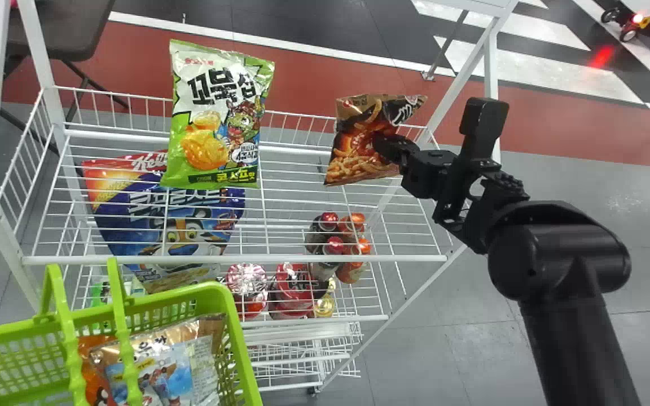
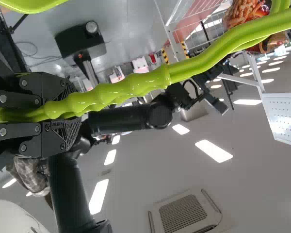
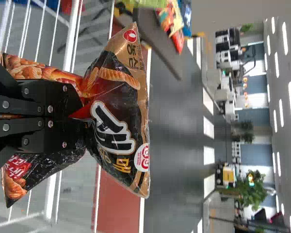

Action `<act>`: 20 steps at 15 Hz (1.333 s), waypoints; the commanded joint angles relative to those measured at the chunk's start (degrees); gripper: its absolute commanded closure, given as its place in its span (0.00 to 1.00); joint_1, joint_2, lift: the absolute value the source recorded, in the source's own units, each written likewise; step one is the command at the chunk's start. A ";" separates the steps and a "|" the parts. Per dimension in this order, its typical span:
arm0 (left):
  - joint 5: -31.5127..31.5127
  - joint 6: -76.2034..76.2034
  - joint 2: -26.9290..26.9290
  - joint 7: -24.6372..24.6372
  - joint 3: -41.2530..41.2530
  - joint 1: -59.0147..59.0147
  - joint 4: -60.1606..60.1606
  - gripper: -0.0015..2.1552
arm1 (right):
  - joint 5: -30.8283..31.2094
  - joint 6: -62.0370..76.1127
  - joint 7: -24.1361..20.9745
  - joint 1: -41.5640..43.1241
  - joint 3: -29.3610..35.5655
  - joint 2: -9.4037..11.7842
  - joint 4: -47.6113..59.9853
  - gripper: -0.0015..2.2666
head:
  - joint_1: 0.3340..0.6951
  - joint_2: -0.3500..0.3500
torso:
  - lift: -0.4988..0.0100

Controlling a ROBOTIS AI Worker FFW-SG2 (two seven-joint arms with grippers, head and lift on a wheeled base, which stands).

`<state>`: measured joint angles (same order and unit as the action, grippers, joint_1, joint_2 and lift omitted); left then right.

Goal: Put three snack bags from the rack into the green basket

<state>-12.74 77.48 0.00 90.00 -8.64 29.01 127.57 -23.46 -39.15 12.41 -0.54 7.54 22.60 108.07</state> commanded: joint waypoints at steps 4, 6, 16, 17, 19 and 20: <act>-0.44 -0.18 -0.15 0.57 0.03 0.08 0.04 1.00 | -9.33 -21.11 1.39 -6.66 2.74 -0.98 17.96 0.99 | 1.00 0.01 | 0.98; -0.44 -0.18 -0.15 0.57 0.46 -0.36 -0.13 1.00 | -12.23 -27.61 2.36 -7.63 2.65 -1.07 20.95 0.99 | 1.00 0.04 | 0.98; -0.35 0.00 -0.15 0.57 2.40 -0.63 -0.40 1.00 | -30.25 -50.93 4.64 -8.77 2.56 -2.48 29.74 0.99 | 1.00 0.21 | 0.98; -0.35 0.00 -0.15 0.35 2.93 -0.63 -0.40 1.00 | -30.33 -50.93 4.82 -9.13 1.51 -2.92 29.56 0.99 | 1.00 0.22 | 0.98; -0.35 0.00 -0.15 0.09 4.07 -0.71 -0.40 1.00 | -30.77 -50.93 5.26 -9.39 -0.78 -3.44 28.07 0.99 | 1.00 0.25 | 0.98; -0.26 0.00 -0.15 0.00 4.60 -0.80 -0.40 1.00 | -31.04 -50.93 5.52 -9.39 -1.48 -3.71 27.28 0.99 | 1.00 0.28 | 0.98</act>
<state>-13.09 77.48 0.00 90.00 -4.78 28.30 127.20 -54.08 -89.94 17.80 -9.88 7.24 19.25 136.45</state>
